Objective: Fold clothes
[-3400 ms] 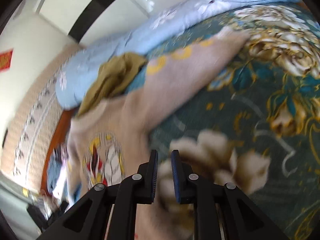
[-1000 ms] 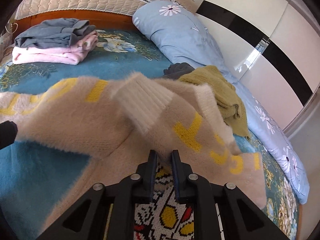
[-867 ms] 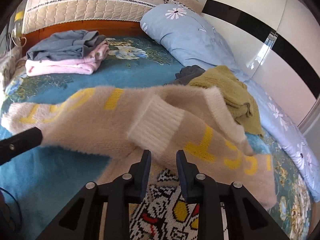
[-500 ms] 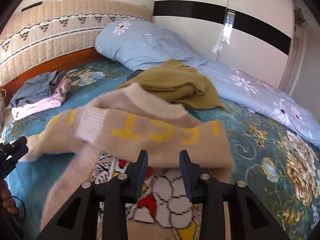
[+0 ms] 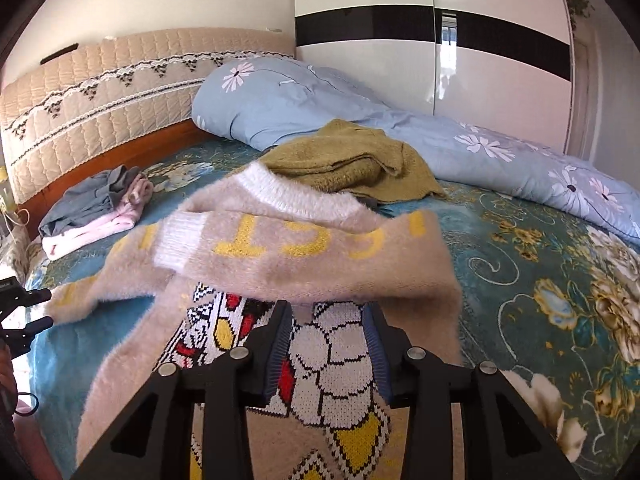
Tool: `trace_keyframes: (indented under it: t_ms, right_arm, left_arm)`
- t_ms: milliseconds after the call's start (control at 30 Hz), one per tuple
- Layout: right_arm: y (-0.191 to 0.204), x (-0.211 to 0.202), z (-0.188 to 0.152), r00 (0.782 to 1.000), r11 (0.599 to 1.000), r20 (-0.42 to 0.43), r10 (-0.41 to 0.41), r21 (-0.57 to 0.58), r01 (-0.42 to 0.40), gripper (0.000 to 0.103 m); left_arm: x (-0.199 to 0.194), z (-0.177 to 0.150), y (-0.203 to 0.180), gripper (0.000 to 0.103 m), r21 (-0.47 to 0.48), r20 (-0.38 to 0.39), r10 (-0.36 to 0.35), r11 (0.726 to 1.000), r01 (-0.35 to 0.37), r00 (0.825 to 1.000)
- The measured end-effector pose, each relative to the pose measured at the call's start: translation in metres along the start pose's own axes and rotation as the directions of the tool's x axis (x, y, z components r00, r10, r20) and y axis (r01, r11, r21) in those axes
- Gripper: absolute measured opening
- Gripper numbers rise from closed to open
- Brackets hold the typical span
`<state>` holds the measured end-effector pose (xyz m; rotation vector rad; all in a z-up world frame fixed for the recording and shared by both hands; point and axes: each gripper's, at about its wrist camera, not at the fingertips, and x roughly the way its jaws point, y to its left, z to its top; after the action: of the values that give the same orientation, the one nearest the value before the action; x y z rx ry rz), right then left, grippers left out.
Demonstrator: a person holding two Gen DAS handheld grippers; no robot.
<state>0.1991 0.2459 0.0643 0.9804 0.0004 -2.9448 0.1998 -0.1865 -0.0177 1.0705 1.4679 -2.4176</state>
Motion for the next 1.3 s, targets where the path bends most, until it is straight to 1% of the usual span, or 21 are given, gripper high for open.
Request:
trace_keyframes:
  t_ms: [67, 300, 367, 467, 500, 567, 667, 700, 733, 767, 800, 867, 900, 933, 967, 1033, 1100, 1133, 1167, 1233, 1300]
  right_arm:
    - [0.0, 0.002, -0.001, 1.0, 1.0, -0.005, 0.008, -0.001, -0.008, 0.04]
    - [-0.011, 0.005, -0.004, 0.999, 0.998, -0.025, 0.021, 0.063, -0.019, 0.04]
    - [-0.016, 0.006, -0.005, 0.999, 0.996, -0.034, 0.031, 0.089, -0.028, 0.04]
    - [-0.018, 0.012, -0.007, 0.998, 0.994, -0.061, 0.033, 0.105, -0.027, 0.04]
    - [-0.018, 0.013, -0.008, 0.997, 0.994, -0.068, 0.036, 0.106, -0.028, 0.04]
    - [-0.018, 0.016, -0.009, 0.996, 0.994, -0.08, 0.041, 0.107, -0.032, 0.04]
    - [-0.016, 0.015, -0.009, 0.996, 0.994, -0.079, 0.046, 0.103, -0.038, 0.04]
    - [-0.016, 0.015, -0.009, 0.996, 0.994, -0.078, 0.047, 0.102, -0.039, 0.04]
    - [-0.016, 0.015, -0.009, 0.996, 0.994, -0.077, 0.049, 0.104, -0.041, 0.04]
    - [-0.017, 0.015, -0.009, 0.996, 0.993, -0.078, 0.05, 0.107, -0.042, 0.04]
    - [-0.017, 0.015, -0.009, 0.996, 0.993, -0.079, 0.052, 0.11, -0.043, 0.04]
    - [-0.018, 0.015, -0.009, 0.995, 0.992, -0.081, 0.055, 0.114, -0.046, 0.04]
    - [-0.018, 0.015, -0.009, 0.995, 0.992, -0.079, 0.057, 0.116, -0.048, 0.04]
    - [-0.019, 0.014, -0.008, 0.996, 0.992, -0.075, 0.056, 0.118, -0.047, 0.04]
    - [-0.019, 0.013, -0.008, 0.996, 0.992, -0.071, 0.055, 0.12, -0.046, 0.04]
    - [-0.02, 0.012, -0.007, 0.997, 0.991, -0.061, 0.048, 0.125, -0.04, 0.04]
    - [-0.023, 0.011, -0.006, 0.998, 0.991, -0.053, 0.035, 0.134, -0.028, 0.04]
    - [-0.025, 0.011, -0.006, 0.998, 0.99, -0.05, 0.028, 0.14, -0.021, 0.041]
    - [-0.028, 0.01, -0.005, 0.999, 0.989, -0.048, 0.019, 0.149, -0.011, 0.041]
    - [-0.034, 0.011, -0.005, 0.999, 0.986, -0.053, -0.007, 0.167, 0.016, 0.041]
    - [-0.043, 0.013, -0.006, 0.998, 0.98, -0.068, -0.019, 0.194, 0.032, 0.04]
  left_arm:
    - [0.004, 0.002, 0.01, 0.05, -0.052, -0.003, -0.02, 0.998, 0.02, 1.0]
    - [0.001, -0.001, 0.01, 0.05, -0.059, -0.018, 0.036, 0.998, -0.036, 0.999]
    - [-0.001, 0.0, 0.012, 0.05, -0.07, -0.02, 0.034, 0.997, -0.035, 0.999]
    - [0.005, -0.001, 0.01, 0.05, -0.043, -0.021, 0.06, 0.997, -0.061, 0.998]
    - [0.007, 0.0, 0.007, 0.051, -0.037, -0.016, 0.066, 0.997, -0.066, 0.998]
    - [0.011, 0.003, 0.005, 0.056, -0.036, 0.006, 0.056, 0.998, -0.056, 0.998]
    - [0.016, 0.008, 0.002, 0.054, -0.036, 0.042, 0.057, 0.998, -0.055, 0.997]
    - [0.015, 0.008, 0.0, 0.054, -0.019, 0.054, 0.075, 0.997, -0.074, 0.996]
    - [0.014, 0.009, -0.003, 0.046, -0.003, 0.065, 0.092, 0.996, -0.092, 0.994]
    - [0.014, 0.009, -0.005, 0.024, 0.013, 0.078, 0.11, 0.994, -0.111, 0.991]
    - [0.013, 0.01, -0.007, 0.016, 0.043, 0.094, 0.143, 0.988, -0.148, 0.985]
    - [0.012, 0.013, -0.012, 0.01, 0.073, 0.107, 0.148, 0.985, -0.157, 0.983]
    - [0.011, 0.015, -0.018, 0.01, 0.093, 0.118, 0.153, 0.982, -0.165, 0.981]
    - [0.008, 0.018, -0.027, 0.009, 0.127, 0.14, 0.159, 0.976, -0.177, 0.977]
    - [0.003, 0.019, -0.043, 0.009, 0.175, 0.17, 0.146, 0.969, -0.175, 0.975]
    - [-0.007, 0.021, -0.076, 0.009, 0.269, 0.223, 0.108, 0.948, -0.168, 0.969]
    - [-0.02, 0.016, -0.12, 0.008, 0.379, 0.266, 0.028, 0.916, -0.131, 0.964]
    - [-0.027, 0.01, -0.142, 0.008, 0.434, 0.279, -0.022, 0.895, -0.106, 0.96]
    - [-0.033, 0.001, -0.167, 0.008, 0.498, 0.279, -0.077, 0.864, -0.075, 0.957]
    - [-0.039, -0.021, -0.208, 0.008, 0.605, 0.256, -0.155, 0.795, -0.033, 0.954]
    - [-0.036, -0.049, -0.246, 0.008, 0.709, 0.205, -0.216, 0.705, 0.008, 0.955]
